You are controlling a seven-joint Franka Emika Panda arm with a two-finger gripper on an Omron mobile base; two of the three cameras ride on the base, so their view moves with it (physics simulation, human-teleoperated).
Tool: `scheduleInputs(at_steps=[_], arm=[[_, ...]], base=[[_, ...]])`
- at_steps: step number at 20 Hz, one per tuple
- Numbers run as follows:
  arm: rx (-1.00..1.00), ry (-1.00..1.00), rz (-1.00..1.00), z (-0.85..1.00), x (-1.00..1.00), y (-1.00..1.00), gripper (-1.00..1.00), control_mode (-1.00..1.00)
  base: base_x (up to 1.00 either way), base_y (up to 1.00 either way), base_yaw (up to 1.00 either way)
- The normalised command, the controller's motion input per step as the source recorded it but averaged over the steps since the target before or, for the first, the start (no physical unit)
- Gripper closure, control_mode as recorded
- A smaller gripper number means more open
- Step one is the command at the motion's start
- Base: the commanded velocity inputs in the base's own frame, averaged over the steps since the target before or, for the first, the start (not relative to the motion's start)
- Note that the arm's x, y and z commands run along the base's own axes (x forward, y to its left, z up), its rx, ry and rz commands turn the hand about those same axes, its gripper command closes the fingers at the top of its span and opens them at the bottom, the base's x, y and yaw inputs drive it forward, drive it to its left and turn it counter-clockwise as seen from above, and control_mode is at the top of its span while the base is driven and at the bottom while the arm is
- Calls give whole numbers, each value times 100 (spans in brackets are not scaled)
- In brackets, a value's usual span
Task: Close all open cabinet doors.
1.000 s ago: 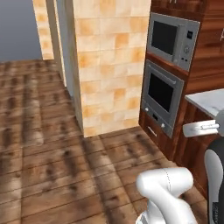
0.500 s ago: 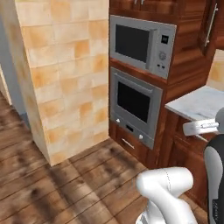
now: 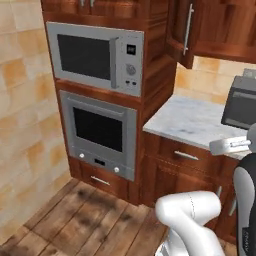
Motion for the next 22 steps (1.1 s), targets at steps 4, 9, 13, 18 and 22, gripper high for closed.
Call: scheduleInputs(at_steps=[4,9,13,18,22], arm=[[0,0,0,0,0,0,-100,100],[0,0,0,0,0,0,-100,100],[0,0,0,0,0,0,-100,100],[0,0,0,0,0,0,-100,100],[0,0,0,0,0,0,-100,100]], base=[[69,0,-61],[76,0,-58],[80,0,-54],[64,15,-45],[11,27,-18]])
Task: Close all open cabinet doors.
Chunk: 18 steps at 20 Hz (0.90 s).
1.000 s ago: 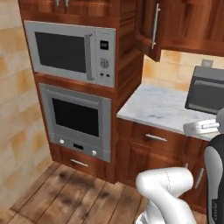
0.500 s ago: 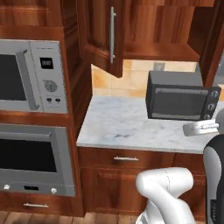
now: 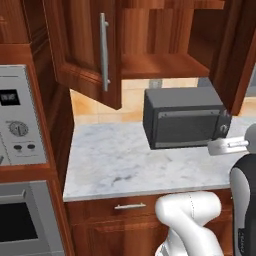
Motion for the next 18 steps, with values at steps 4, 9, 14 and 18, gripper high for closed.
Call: scheduleInputs(at_steps=[4,9,14,18], arm=[[0,0,0,0,0,0,-100,100],[0,0,0,0,0,0,-100,100],[0,0,0,0,0,0,-100,100],[0,0,0,0,0,0,-100,100]], base=[[4,51,0],[25,50,-9],[15,14,-25],[19,19,-22]])
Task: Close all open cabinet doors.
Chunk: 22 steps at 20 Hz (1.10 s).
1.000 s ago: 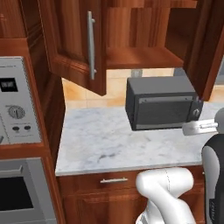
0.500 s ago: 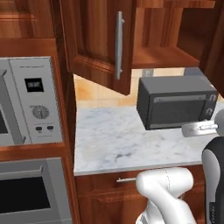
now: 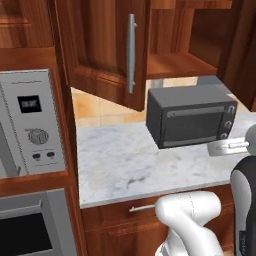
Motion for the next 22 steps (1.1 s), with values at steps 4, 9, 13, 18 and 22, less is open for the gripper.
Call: scheduleInputs(at_steps=[4,9,13,18,22], arm=[[0,0,0,0,0,0,-100,100],[0,0,0,0,0,0,-100,100],[0,0,0,0,0,0,-100,100],[0,0,0,0,0,0,-100,100],[0,0,0,0,0,0,-100,100]], base=[[42,36,-13],[39,20,-1],[37,4,0],[32,10,2],[6,2,1]])
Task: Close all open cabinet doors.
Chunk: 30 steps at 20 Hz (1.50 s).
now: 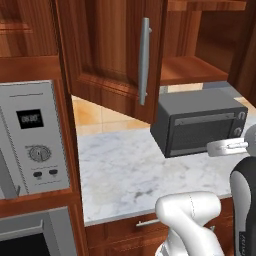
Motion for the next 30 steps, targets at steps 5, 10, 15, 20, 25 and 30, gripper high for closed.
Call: scheduleInputs(at_steps=[5,10,15,20,25,30], arm=[[0,0,0,0,0,0,-100,100],[0,0,0,0,0,0,-100,100],[0,0,0,0,0,0,-100,100],[0,0,0,0,-1,0,-100,-100],[0,-10,1,3,-29,-14,-100,-100],[0,-10,11,28,-36,-57,-100,-100]], base=[[0,0,0],[0,0,0],[0,0,0],[0,0,0],[0,0,0],[0,0,0]])
